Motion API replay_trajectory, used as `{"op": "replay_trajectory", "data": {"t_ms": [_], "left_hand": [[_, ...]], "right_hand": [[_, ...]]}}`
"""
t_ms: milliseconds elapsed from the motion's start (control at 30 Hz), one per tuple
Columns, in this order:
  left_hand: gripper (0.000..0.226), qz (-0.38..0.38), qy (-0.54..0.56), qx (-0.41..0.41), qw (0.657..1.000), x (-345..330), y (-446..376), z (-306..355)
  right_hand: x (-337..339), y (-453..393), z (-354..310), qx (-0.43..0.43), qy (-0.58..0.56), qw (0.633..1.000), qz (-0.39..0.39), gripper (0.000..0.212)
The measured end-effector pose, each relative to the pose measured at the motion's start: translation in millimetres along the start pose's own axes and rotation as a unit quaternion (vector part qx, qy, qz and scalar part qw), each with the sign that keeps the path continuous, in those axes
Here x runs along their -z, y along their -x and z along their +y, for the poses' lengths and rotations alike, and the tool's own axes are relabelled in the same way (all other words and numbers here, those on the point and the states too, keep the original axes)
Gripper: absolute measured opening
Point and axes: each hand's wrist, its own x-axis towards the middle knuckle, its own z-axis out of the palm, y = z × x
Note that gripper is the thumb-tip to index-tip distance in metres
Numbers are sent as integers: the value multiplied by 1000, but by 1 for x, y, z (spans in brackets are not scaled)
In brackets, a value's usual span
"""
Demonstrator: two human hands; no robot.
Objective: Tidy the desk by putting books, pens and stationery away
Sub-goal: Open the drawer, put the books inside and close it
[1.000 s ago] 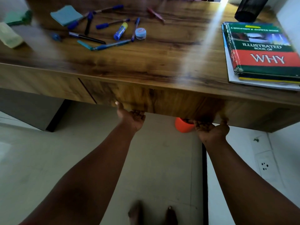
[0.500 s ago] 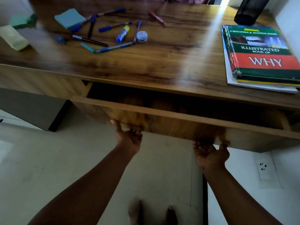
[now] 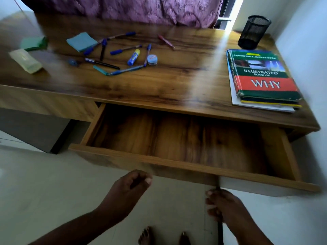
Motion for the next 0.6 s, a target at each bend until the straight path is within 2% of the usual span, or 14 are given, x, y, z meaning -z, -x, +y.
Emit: {"op": "replay_trajectory", "data": {"t_ms": [33,67,100,133,167,200,300,400,467,600], "left_hand": [[15,-2,-74,-108,991,8,7,16],[18,5,-154,-205,966,15,9,28],[23,19,-237,-285,928,19,6,37],[29,34,-308,-337,889,22,-1,44],[35,41,-360,-354,862,23,-10,47],[39,45,-398,-355,845,23,-19,50],[35,-19,-404,-320,857,21,-34,47],[26,-16,-363,-317,876,20,-33,37],[25,-16,-343,-294,892,18,-30,38],[22,-63,-349,-232,906,15,-24,50]], "right_hand": [[6,16,-12,125,101,987,9,11],[12,30,-25,266,192,944,35,13],[18,38,-36,387,269,879,70,14],[24,39,-44,461,341,813,103,17],[26,35,-52,485,395,770,124,25],[27,28,-56,475,433,756,125,33],[24,9,-55,426,490,756,80,42],[24,7,-47,428,498,751,70,30],[26,12,-48,417,492,761,66,29],[26,20,-48,374,493,784,40,24]]}}
